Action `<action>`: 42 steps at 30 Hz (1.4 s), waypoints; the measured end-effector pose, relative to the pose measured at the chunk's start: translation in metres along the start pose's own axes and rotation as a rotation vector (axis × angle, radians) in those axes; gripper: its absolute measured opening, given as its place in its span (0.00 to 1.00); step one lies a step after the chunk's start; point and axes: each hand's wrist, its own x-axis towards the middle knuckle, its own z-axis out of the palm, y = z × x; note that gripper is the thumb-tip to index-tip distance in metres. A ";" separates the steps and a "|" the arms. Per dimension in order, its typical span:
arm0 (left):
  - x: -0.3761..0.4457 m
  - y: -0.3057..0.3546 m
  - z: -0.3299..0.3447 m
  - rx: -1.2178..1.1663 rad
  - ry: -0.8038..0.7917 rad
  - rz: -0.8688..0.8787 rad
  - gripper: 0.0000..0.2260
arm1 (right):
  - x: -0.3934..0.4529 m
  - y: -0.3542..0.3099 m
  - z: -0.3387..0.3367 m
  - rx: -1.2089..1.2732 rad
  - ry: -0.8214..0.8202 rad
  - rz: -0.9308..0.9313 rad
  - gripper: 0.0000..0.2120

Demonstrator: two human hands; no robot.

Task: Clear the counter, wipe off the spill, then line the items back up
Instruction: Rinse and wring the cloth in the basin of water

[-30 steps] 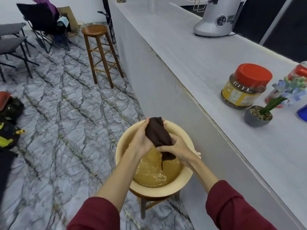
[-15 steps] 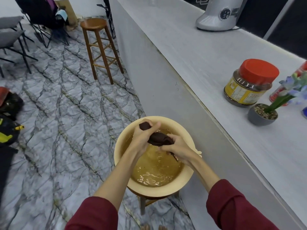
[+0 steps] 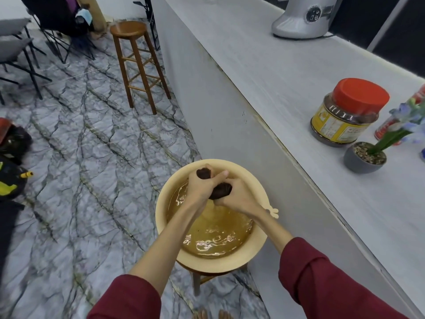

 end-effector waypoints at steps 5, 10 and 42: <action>0.002 0.026 -0.038 0.344 -0.355 -0.002 0.19 | -0.001 0.008 -0.023 0.022 0.009 0.082 0.10; 0.007 0.031 -0.038 1.132 -0.562 0.119 0.29 | -0.002 0.007 -0.028 0.036 -0.102 0.100 0.11; 0.007 0.039 -0.035 1.634 -0.581 0.599 0.08 | 0.014 -0.021 -0.035 0.078 -0.528 0.268 0.11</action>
